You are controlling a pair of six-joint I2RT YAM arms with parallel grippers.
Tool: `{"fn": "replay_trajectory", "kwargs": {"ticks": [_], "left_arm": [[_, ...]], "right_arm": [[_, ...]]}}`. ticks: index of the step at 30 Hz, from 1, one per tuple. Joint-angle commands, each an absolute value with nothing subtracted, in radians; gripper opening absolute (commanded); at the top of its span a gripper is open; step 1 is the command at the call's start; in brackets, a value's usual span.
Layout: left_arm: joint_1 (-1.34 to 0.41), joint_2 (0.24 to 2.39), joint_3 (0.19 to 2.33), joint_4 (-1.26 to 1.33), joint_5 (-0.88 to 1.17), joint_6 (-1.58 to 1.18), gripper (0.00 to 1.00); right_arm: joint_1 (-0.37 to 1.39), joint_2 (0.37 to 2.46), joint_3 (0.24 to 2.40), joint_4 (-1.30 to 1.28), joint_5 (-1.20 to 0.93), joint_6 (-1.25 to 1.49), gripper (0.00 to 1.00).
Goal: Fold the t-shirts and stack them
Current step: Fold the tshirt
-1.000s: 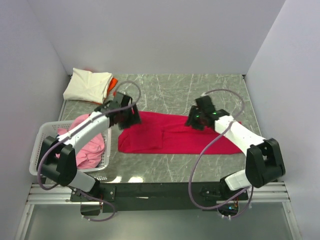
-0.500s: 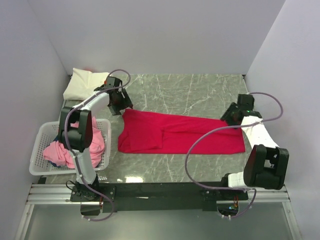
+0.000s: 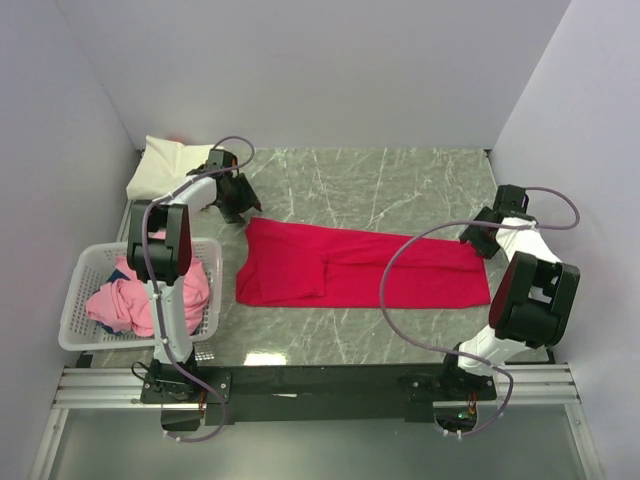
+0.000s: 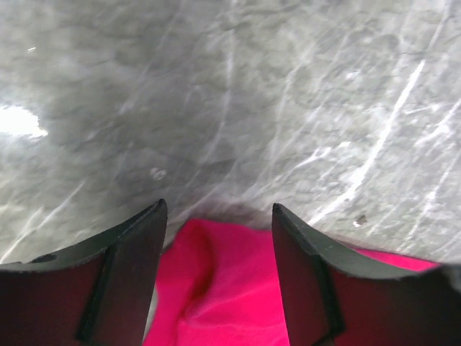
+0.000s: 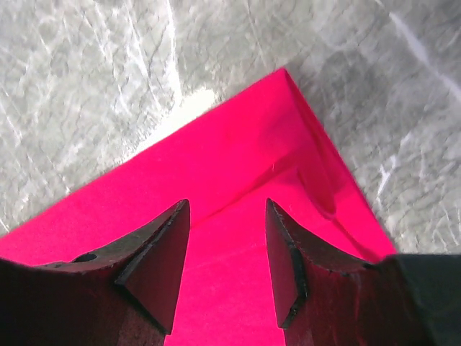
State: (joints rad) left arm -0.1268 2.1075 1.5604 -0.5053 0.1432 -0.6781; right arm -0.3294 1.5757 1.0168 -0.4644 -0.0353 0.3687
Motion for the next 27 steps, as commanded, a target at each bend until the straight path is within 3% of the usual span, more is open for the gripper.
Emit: {"fn": "replay_trajectory", "kwargs": {"ticks": [1, 19, 27], "left_arm": [[-0.129, 2.143, 1.606, -0.488, 0.192, -0.692, 0.65], [-0.13, 2.042, 1.465, -0.43, 0.258, -0.741, 0.58], [-0.129, 2.069, 1.486, -0.442, 0.236, -0.736, 0.41]], "right_arm": [[-0.344, 1.603, 1.086, -0.454, -0.003, 0.348, 0.54], [-0.414, 1.779, 1.173, -0.397, 0.025, 0.308, 0.54], [-0.416, 1.839, 1.189, -0.37, 0.014, 0.302, 0.53]]}}
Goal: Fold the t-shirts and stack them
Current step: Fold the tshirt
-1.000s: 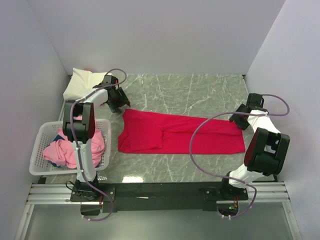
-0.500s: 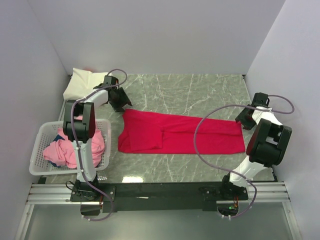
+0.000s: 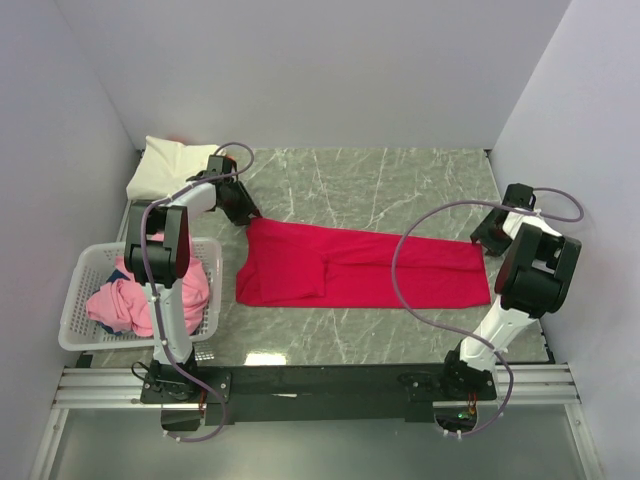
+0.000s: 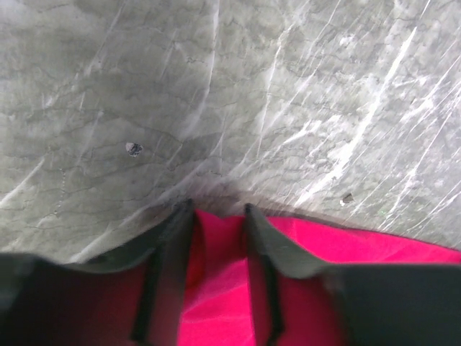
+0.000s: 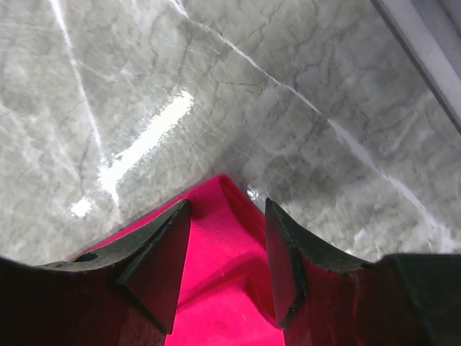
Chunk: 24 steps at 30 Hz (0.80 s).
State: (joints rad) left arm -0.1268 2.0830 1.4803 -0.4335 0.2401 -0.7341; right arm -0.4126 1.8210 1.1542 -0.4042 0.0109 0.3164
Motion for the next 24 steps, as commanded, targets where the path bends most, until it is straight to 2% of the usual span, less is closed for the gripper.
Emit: {"fn": "replay_trajectory", "kwargs": {"ticks": [1, 5, 9, 14, 15, 16, 24], "left_arm": [[-0.129, 2.072, 1.488, -0.445, 0.235, -0.735, 0.37], [-0.129, 2.088, 1.496, -0.454, 0.232, -0.723, 0.31], [-0.129, 2.091, 1.488, -0.454, 0.219, -0.712, 0.23], [-0.123, 2.106, 1.486, -0.445, 0.224, -0.704, 0.06], [-0.123, 2.109, 1.493, -0.445, 0.222, -0.703, 0.03], [-0.121, 2.112, 1.496, -0.446, 0.219, -0.7, 0.01], [-0.1, 2.109, 1.534, -0.469, 0.17, -0.677, 0.01]], "right_arm": [[-0.416, 1.844, 1.189, -0.367, 0.008, 0.304, 0.52], [-0.416, 1.864, 1.181, -0.367, 0.005, 0.31, 0.48], [-0.416, 1.87, 1.183, -0.374, 0.029, 0.31, 0.31], [-0.416, 1.894, 1.218, -0.396, 0.031, 0.311, 0.15], [-0.417, 1.901, 1.226, -0.405, 0.032, 0.311, 0.03], [-0.416, 1.905, 1.233, -0.408, 0.032, 0.311, 0.0], [-0.417, 1.936, 1.293, -0.445, 0.063, 0.304, 0.0]]}}
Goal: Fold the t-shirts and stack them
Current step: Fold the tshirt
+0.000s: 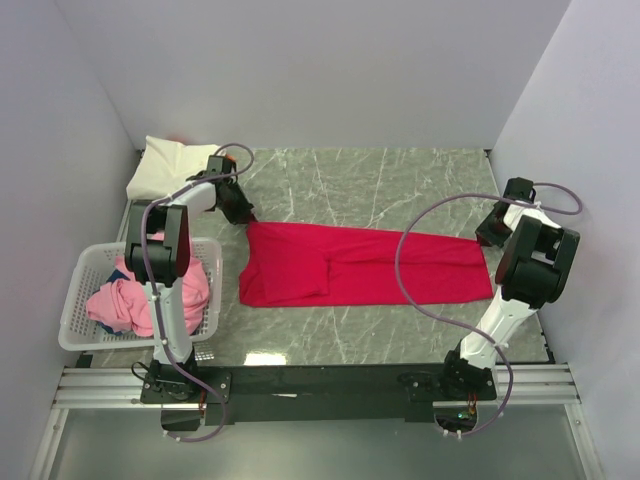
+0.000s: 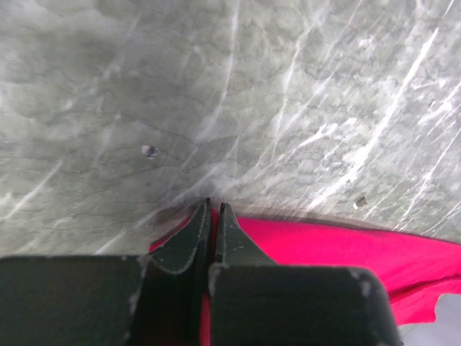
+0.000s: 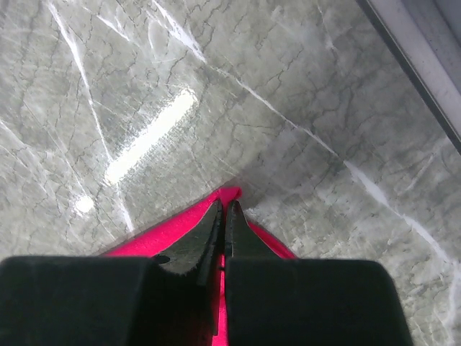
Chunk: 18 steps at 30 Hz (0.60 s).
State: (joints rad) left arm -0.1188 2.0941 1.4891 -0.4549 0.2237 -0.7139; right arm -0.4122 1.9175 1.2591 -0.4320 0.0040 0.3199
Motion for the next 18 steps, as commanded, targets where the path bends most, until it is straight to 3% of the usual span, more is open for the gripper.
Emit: {"fn": "replay_trajectory", "kwargs": {"ticks": [1, 8, 18], "left_arm": [[-0.097, 2.111, 1.539, -0.469, 0.17, -0.673, 0.01], [-0.097, 2.17, 1.614, -0.46, 0.198, -0.657, 0.01], [-0.097, 2.328, 1.902, -0.486, 0.141, -0.597, 0.02]], "right_arm": [[-0.416, 1.937, 1.296, -0.448, 0.058, 0.302, 0.0], [-0.416, 1.925, 1.313, -0.465, 0.06, 0.298, 0.0], [-0.388, 1.902, 1.324, -0.488, 0.003, 0.321, 0.0]]}}
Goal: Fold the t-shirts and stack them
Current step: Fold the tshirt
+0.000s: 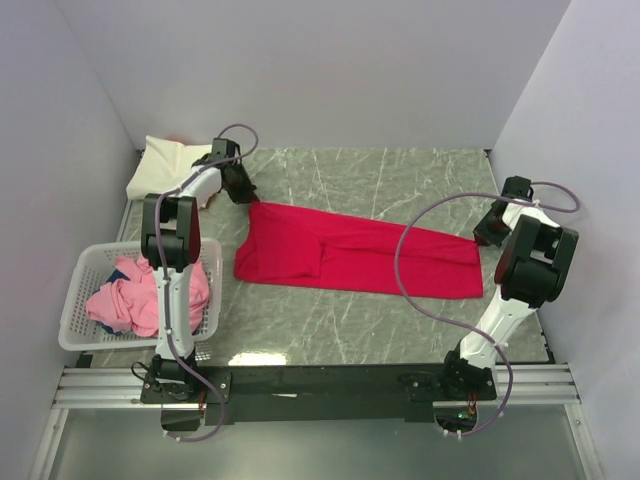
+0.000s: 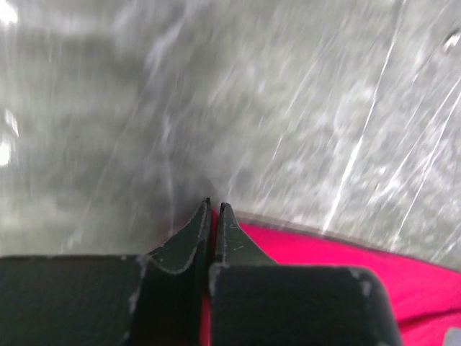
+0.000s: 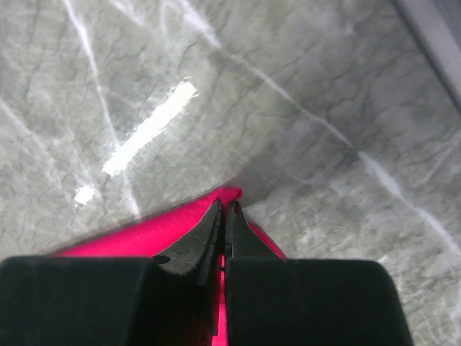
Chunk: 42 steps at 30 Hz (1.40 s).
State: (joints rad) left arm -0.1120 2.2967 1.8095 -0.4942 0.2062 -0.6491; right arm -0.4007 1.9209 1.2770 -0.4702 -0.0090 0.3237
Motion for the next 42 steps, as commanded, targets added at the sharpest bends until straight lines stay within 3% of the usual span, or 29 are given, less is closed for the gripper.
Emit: {"fn": "replay_trajectory", "kwargs": {"ticks": [1, 4, 6, 7, 8, 10, 13, 22, 42], "left_arm": [[-0.097, 2.338, 1.923, -0.503, 0.138, -0.595, 0.06], [-0.097, 2.361, 1.983, -0.531, 0.129, -0.584, 0.21], [-0.098, 2.338, 1.97, -0.523, 0.133, -0.584, 0.34], [-0.098, 2.321, 1.957, -0.515, 0.136, -0.589, 0.46], [-0.1, 2.288, 1.944, -0.502, 0.135, -0.592, 0.52], [-0.103, 2.251, 1.899, -0.491, 0.129, -0.603, 0.64], [-0.112, 2.177, 1.852, -0.476, 0.136, -0.609, 0.7], [-0.187, 2.076, 1.781, -0.465, 0.109, -0.626, 0.72], [-0.261, 2.1, 1.637, -0.396, 0.184, -0.693, 0.72]], "right_arm": [[-0.388, 1.901, 1.327, -0.491, 0.003, 0.319, 0.0], [-0.387, 1.894, 1.341, -0.506, 0.003, 0.321, 0.0], [-0.387, 1.878, 1.345, -0.52, 0.003, 0.318, 0.1], [-0.387, 1.864, 1.345, -0.526, 0.003, 0.316, 0.14], [-0.387, 1.855, 1.341, -0.531, 0.003, 0.316, 0.23], [-0.385, 1.824, 1.332, -0.54, 0.003, 0.318, 0.31], [-0.387, 1.78, 1.309, -0.542, 0.003, 0.321, 0.4], [-0.387, 1.727, 1.281, -0.563, -0.069, 0.307, 0.43], [-0.371, 1.868, 1.299, -0.604, -0.074, 0.284, 0.42]]}}
